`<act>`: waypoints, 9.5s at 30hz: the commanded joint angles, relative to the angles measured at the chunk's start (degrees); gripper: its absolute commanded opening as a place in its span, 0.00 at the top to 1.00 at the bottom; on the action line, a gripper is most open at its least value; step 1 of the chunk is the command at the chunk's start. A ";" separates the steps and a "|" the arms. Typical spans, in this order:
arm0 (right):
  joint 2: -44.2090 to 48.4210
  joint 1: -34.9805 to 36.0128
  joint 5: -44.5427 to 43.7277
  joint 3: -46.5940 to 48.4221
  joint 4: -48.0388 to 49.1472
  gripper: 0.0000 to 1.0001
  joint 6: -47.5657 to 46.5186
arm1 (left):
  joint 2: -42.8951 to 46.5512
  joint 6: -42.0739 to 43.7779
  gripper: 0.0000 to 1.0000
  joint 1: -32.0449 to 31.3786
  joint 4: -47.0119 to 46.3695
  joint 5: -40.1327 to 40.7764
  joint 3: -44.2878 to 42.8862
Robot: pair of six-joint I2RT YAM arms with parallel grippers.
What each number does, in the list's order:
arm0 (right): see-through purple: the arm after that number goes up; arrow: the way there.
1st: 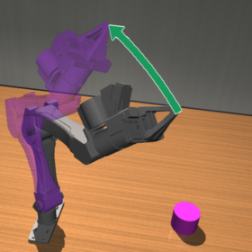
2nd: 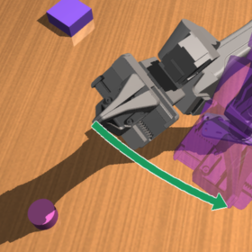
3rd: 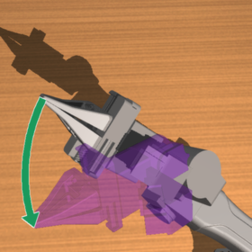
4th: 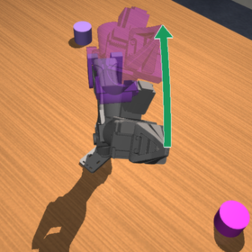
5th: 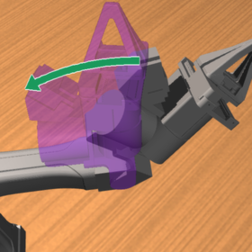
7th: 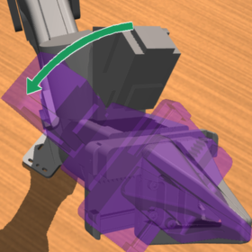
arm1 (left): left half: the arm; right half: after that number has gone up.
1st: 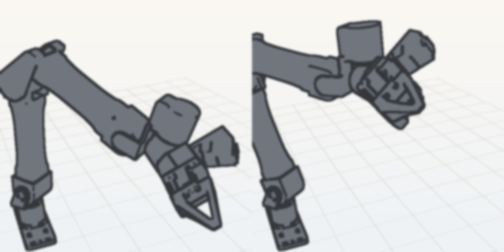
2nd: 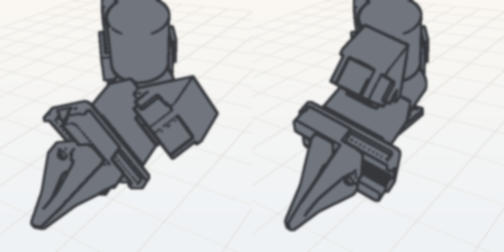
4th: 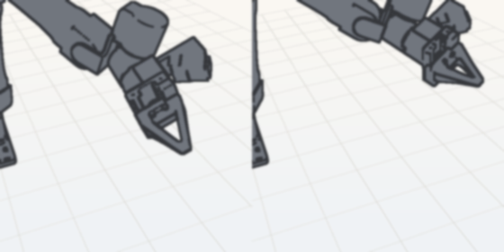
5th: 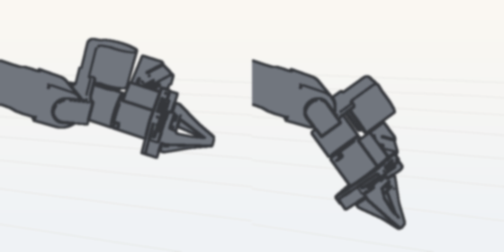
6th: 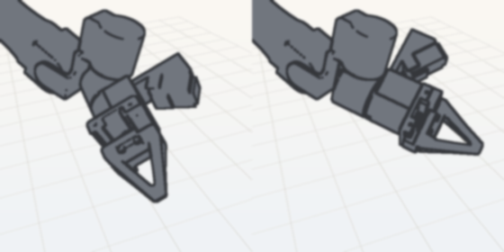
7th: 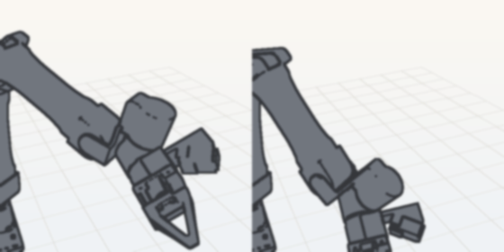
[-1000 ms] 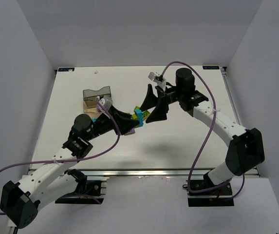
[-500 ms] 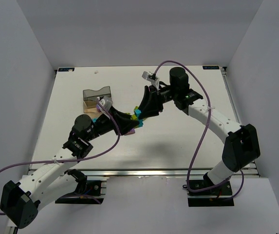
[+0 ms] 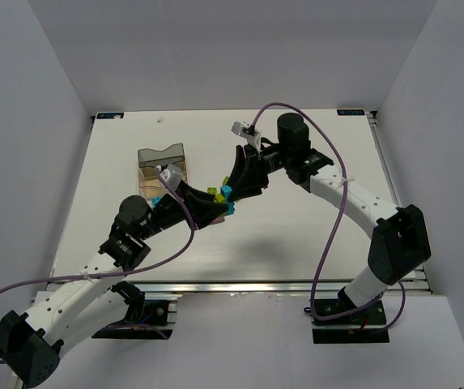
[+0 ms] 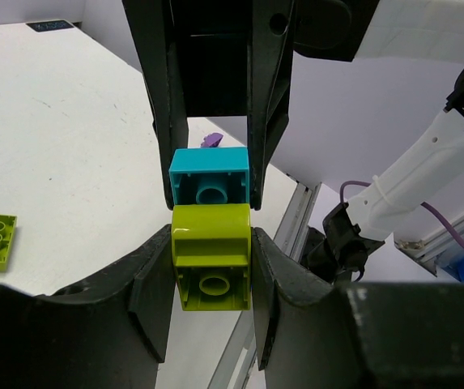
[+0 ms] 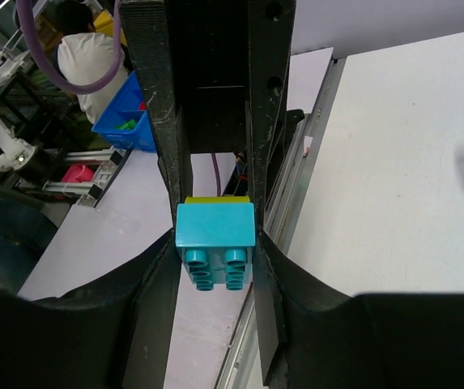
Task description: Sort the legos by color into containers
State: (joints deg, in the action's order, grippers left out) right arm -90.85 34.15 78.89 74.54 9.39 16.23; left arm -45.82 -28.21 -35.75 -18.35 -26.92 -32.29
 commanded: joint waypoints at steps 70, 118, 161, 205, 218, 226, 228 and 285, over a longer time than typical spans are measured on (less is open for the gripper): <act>-33.78 12.87 -50.86 27.14 -5.60 0.16 -26.34 | 3.91 -24.44 1.00 0.06 56.76 57.06 -23.77; 9.37 -15.60 -35.65 -6.34 -24.15 0.18 -40.14 | -69.40 0.43 0.82 31.26 46.65 39.31 -62.89; -9.51 -36.70 -89.70 1.04 -60.53 0.11 -103.68 | -15.61 -8.79 0.02 26.44 31.62 15.93 -16.40; -10.49 -26.79 -48.97 18.43 -79.97 1.00 -85.53 | -3.58 -12.05 0.20 19.66 39.09 26.13 -18.33; -16.10 -2.53 -33.18 21.86 -9.84 1.00 -16.89 | 9.24 -15.12 0.22 19.66 41.64 31.31 -13.68; -33.94 5.04 -41.18 40.85 -7.55 0.99 -10.95 | 15.58 -16.44 0.18 19.66 47.08 33.86 -10.95; -35.53 6.27 -42.58 42.17 -5.36 0.98 -11.22 | 16.64 -16.35 0.17 19.66 48.23 34.39 -10.95; -5.32 -13.14 -20.26 6.15 -35.84 0.21 -63.51 | -14.37 -0.37 0.17 3.85 33.99 20.32 -12.70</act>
State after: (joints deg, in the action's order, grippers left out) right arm -99.94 19.92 59.68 84.12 -14.79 -34.33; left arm -57.74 -34.65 -29.71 17.37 -6.44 -40.80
